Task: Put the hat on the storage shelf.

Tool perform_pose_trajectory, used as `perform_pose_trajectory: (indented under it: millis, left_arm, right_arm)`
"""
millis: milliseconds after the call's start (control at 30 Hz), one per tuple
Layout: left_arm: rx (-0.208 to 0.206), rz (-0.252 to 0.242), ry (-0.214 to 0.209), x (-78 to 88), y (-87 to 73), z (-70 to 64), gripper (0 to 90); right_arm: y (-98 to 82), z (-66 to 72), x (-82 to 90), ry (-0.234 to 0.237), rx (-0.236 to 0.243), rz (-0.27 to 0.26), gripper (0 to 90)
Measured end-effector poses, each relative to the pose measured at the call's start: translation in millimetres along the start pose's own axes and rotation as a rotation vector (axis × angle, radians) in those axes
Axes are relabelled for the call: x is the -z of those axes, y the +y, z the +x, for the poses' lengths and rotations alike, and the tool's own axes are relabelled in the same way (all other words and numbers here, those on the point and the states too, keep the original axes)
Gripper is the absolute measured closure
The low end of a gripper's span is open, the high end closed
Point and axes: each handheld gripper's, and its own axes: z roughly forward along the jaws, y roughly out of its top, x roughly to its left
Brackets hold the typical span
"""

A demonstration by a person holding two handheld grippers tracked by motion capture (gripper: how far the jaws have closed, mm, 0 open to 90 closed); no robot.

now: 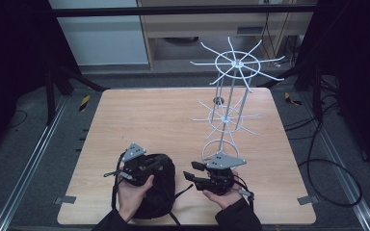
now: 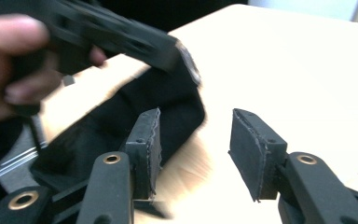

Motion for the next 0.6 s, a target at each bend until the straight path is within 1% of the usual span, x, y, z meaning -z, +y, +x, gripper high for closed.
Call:
perform_pose_trajectory:
  millis: [67,133,267,333,433,500,600]
  left_arm:
    - [-0.022,-0.028,-0.009,7.0,4.9,-4.7,84.9]
    - [-0.038,-0.058,-0.021,14.0,9.5,-9.0,84.9]
    - [-0.058,-0.108,-0.047,26.0,16.7,-16.1,85.0]
    - [-0.065,-0.123,-0.061,29.9,18.8,-19.2,85.0]
    - [-0.071,-0.135,-0.08,33.3,20.9,-23.2,85.1]
    - [-0.079,-0.143,-0.089,34.6,21.3,-25.5,85.1]
    - [-0.097,-0.141,-0.094,35.0,21.1,-27.8,85.2]
  right_arm:
    - [-2.6,-2.2,-3.0,-0.007,-0.011,0.009,50.8]
    - [-4.9,-1.5,-7.7,0.001,-0.012,0.019,48.9]
    - [-4.9,3.7,-18.2,0.041,-0.025,0.016,44.3]
    - [-3.9,7.2,-22.6,0.068,-0.026,0.005,41.5]
    - [-3.4,11.5,-28.9,0.093,-0.029,0.002,39.0]
    - [-4.2,12.1,-33.1,0.119,-0.049,-0.003,41.6]
    - [-5.4,11.7,-36.3,0.166,-0.073,-0.006,61.5]
